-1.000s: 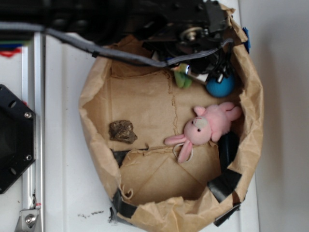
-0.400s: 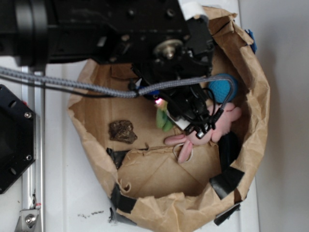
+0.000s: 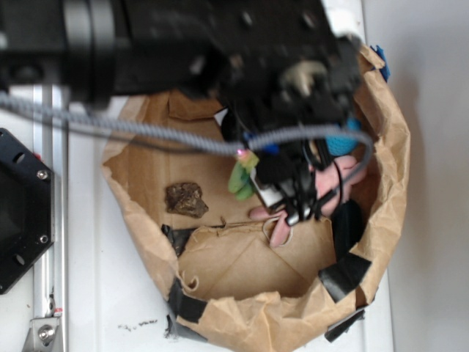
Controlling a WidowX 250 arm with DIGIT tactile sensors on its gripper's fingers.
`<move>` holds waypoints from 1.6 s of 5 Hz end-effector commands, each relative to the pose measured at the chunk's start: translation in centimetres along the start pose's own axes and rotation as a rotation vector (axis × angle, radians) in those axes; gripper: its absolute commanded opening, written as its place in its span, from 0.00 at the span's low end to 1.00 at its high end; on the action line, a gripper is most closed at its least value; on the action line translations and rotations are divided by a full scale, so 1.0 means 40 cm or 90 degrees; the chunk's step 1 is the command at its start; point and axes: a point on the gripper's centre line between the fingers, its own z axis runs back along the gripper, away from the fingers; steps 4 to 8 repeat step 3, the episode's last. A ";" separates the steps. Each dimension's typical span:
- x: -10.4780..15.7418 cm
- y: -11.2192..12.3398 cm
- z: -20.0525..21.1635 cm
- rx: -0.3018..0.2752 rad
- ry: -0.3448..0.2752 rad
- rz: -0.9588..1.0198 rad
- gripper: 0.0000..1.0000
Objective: Grab the green animal.
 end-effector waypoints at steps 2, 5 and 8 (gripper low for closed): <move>-0.011 0.028 0.127 0.009 -0.103 -0.091 0.00; -0.016 0.030 0.133 0.017 -0.129 -0.078 0.00; -0.016 0.030 0.133 0.017 -0.129 -0.078 0.00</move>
